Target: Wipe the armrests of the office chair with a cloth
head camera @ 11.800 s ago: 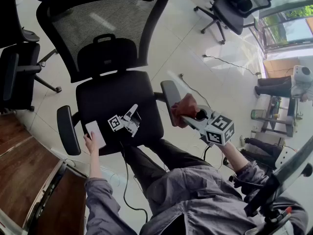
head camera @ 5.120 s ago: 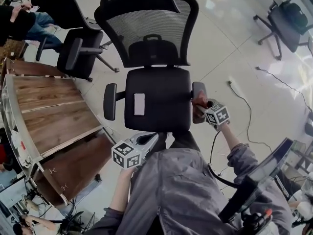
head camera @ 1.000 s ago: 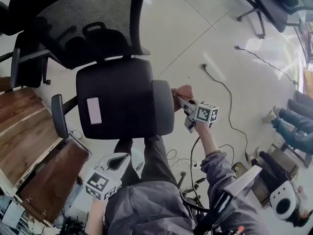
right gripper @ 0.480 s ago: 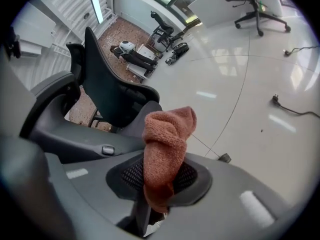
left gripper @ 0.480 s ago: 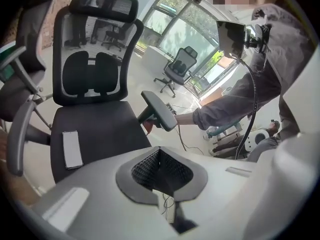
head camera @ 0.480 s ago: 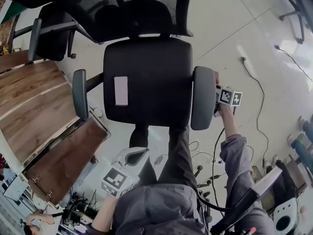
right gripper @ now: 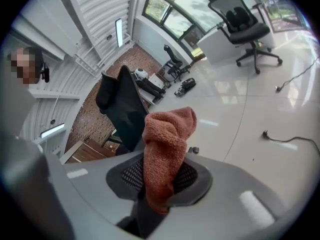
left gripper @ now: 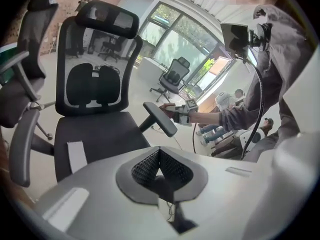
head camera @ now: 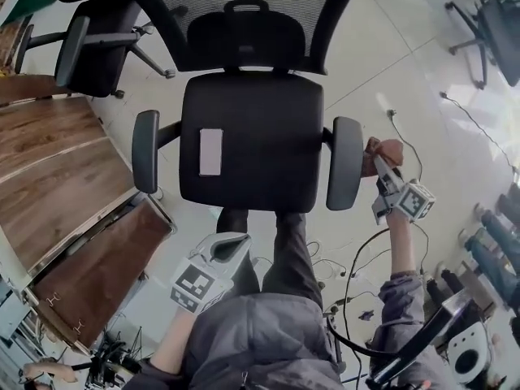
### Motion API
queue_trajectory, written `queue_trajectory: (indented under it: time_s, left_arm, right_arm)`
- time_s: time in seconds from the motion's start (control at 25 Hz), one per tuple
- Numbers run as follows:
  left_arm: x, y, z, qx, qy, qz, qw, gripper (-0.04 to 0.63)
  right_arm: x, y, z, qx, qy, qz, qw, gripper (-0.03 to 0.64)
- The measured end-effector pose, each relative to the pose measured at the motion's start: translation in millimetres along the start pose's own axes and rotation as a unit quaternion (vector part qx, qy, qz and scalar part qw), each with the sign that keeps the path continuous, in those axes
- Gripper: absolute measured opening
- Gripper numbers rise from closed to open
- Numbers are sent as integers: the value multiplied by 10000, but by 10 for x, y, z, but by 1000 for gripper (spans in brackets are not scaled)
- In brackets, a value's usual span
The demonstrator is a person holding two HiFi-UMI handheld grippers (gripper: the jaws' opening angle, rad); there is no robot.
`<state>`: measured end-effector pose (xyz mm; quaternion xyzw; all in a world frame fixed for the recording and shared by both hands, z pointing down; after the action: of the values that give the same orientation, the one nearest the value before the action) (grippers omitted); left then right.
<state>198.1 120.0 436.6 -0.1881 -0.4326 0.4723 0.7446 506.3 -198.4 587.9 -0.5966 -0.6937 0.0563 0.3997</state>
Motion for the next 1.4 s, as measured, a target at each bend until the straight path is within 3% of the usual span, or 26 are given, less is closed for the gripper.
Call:
queue_trajectory:
  time_s: [0.24, 0.4, 0.6, 0.76, 0.92, 1.0, 1.16, 1.4]
  left_arm:
    - [160, 333, 516, -67, -563, 81, 9984, 9]
    - [235, 513, 871, 31, -707, 80, 9975, 9]
    - [370, 650, 1154, 187, -914, 246, 9953, 9]
    - [455, 714, 1345, 272, -973, 409, 9940, 9]
    - [521, 724, 1483, 292, -972, 592, 9931, 9]
    - [528, 712, 1512, 317, -964, 649, 9927, 9]
    - [568, 717, 1559, 389, -935, 824, 9914, 9]
    - [617, 646, 1605, 499, -869, 927, 9906, 9]
  right_arm:
    - [-137, 266, 1113, -6, 242, -795, 9965, 95]
    - [154, -106, 1683, -51, -83, -1157, 9932, 95]
    - [665, -771, 1990, 513, -310, -1280, 9900, 95]
    - [1033, -1253, 1792, 1446, -550, -1333, 9789, 95]
    - [1358, -1517, 1349, 2726, -991, -1303, 9481, 95]
    - [1442, -1539, 1133, 3147, -1204, -1345, 9319, 95]
    - [1495, -1575, 834, 3535, -1417, -1489, 9126, 95]
    - [1532, -1798, 624, 3508, -1475, -1479, 9129, 95]
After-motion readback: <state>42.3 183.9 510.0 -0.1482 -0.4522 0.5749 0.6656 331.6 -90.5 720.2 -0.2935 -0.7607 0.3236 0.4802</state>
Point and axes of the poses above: the fingertips, and each gripper's own axes: y backward along the fingers, z to its left, x out of its underside, the point moved 8 cm from there along y, backward along the fingers, and after that the axes turned 1 degree about y, right-handed, at the moved point
